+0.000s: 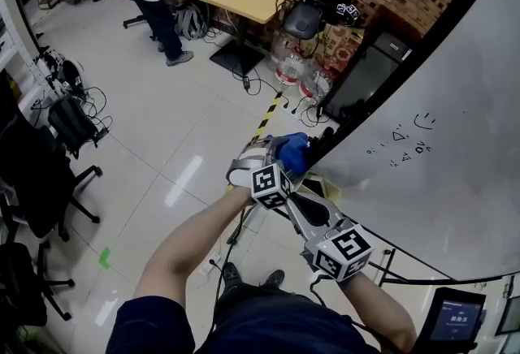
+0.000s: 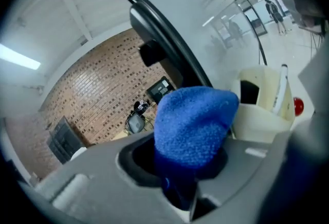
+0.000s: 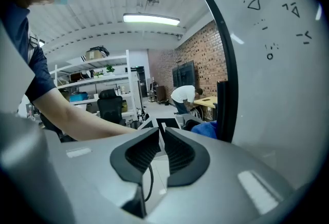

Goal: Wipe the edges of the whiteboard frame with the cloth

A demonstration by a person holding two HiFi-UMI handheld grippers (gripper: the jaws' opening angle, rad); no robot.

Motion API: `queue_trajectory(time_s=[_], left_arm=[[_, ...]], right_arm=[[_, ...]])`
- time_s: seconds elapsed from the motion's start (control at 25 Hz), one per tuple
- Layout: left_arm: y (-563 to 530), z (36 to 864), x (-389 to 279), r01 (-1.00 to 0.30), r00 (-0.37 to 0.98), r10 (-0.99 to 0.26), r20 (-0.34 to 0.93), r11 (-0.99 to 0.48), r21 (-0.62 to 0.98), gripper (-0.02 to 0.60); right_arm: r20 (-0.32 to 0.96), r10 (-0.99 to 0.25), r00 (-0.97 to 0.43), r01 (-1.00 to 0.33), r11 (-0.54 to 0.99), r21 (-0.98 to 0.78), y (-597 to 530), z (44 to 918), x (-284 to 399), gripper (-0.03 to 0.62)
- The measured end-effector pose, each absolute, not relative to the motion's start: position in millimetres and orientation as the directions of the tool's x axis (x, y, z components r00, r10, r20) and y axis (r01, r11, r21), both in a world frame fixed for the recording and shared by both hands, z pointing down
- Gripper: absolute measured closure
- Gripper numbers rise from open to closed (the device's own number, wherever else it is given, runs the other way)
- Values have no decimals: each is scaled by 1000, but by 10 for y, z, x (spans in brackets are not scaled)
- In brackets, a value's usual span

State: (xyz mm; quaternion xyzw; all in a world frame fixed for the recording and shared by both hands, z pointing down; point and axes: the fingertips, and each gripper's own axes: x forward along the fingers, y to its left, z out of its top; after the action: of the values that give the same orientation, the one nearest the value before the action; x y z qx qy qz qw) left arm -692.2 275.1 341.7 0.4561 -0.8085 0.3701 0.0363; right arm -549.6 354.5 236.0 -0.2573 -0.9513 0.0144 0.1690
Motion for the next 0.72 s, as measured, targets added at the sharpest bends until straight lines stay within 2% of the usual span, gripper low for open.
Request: queue_trajectory(time_s=[0.28,0.48,0.72], left_arm=[[2729,3106,-6939,-739,-599,-721,349,328,-589,479],[2734,2915,-6970,-738,-604,-725,330,354,-574,479],[2812,2666,-6975,-752,-604,-734,312,395,-528,479]], right_arm=[[200,489,-849,486,871,-68,3525,1853,-5513,554],[112,440,-891,439,898,-39,3280,1451,-5575,556],[79,364,-928,361,931,-60,3011,1235,-5612,556]])
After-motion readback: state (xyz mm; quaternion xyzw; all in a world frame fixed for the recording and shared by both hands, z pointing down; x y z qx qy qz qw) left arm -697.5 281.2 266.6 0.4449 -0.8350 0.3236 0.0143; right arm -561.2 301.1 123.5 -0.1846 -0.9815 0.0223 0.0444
